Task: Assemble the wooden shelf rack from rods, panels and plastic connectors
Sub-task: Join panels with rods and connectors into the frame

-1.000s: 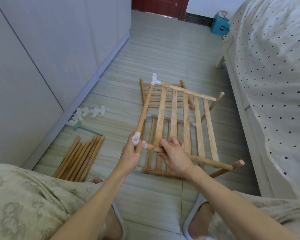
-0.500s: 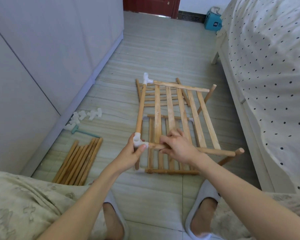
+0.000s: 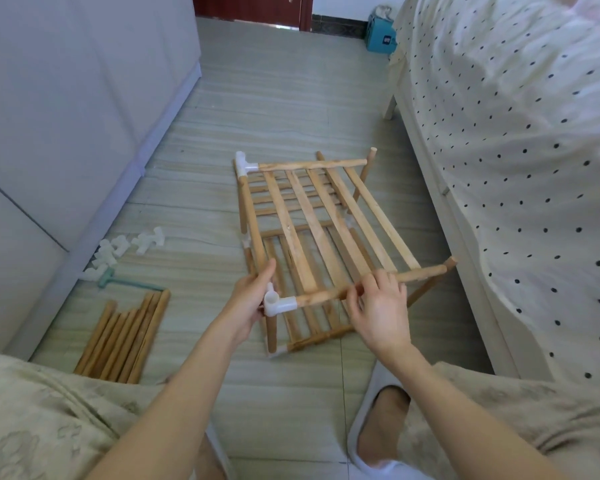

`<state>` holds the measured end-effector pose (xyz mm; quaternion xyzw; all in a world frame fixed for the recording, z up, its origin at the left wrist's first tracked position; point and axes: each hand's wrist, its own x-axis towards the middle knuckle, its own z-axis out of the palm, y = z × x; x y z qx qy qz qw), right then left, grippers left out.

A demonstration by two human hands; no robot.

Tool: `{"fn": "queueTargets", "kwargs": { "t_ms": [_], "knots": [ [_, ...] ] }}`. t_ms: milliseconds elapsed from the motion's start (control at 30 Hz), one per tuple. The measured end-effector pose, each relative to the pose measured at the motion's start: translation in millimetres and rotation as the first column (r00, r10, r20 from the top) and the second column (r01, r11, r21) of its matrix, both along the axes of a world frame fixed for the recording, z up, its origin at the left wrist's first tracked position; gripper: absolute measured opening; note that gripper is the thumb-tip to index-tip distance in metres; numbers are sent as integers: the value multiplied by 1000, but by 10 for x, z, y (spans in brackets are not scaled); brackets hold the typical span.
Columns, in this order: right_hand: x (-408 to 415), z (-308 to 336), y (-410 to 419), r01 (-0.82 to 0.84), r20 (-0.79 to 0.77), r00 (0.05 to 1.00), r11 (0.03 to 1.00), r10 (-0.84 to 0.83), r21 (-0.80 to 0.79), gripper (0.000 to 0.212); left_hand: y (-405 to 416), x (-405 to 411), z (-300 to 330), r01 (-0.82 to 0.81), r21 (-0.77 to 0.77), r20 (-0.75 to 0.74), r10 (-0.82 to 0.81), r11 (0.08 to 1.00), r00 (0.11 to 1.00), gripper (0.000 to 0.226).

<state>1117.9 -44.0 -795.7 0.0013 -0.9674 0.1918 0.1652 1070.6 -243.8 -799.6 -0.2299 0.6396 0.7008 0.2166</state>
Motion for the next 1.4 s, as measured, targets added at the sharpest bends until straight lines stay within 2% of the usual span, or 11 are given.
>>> {"fn": "queueTargets", "kwargs": {
  "t_ms": [67,100,133,200,267,333,467,800,1000,1200,1400],
  "knots": [
    [41,-57,7,235,109,971,934,-213,-268,21,56,-41,-10,-13,-2,15,13,1000,1000,40],
    [0,-31,-7,436,281,900,730,-334,-527,29,80,-51,-20,-21,0,26,21,1000,999,40],
    [-66,8,-17,616,518,787,363,-335,-699,39,96,-58,-30,-39,4,38,39,999,999,41],
    [-198,55,4,675,709,705,-283,-28,-682,49,122,-71,-55,-72,6,60,72,997,996,41],
    [-346,84,50,577,640,765,-519,73,-631,47,148,-81,-67,-85,-15,68,85,996,994,41],
    [-488,108,95,490,621,784,-610,-5,-623,49,167,-83,-71,-101,-38,80,104,994,991,39],
    [-630,144,54,415,673,721,-675,-166,-610,28,185,-104,-28,-133,78,175,117,988,978,32],
    [-643,76,-36,343,578,716,-524,-392,-780,18,412,-122,-43,-405,202,270,346,892,898,30],
    [-660,59,-12,371,603,688,-517,-405,-771,18,366,-186,-62,-242,367,275,144,898,951,33],
    [-639,27,21,374,576,673,-458,-465,-807,25,334,-169,-85,-123,694,256,-85,709,963,62],
    [-621,3,28,380,582,648,-454,-491,-806,23,375,-153,-120,-120,704,231,-66,700,971,57]
  ]
}}
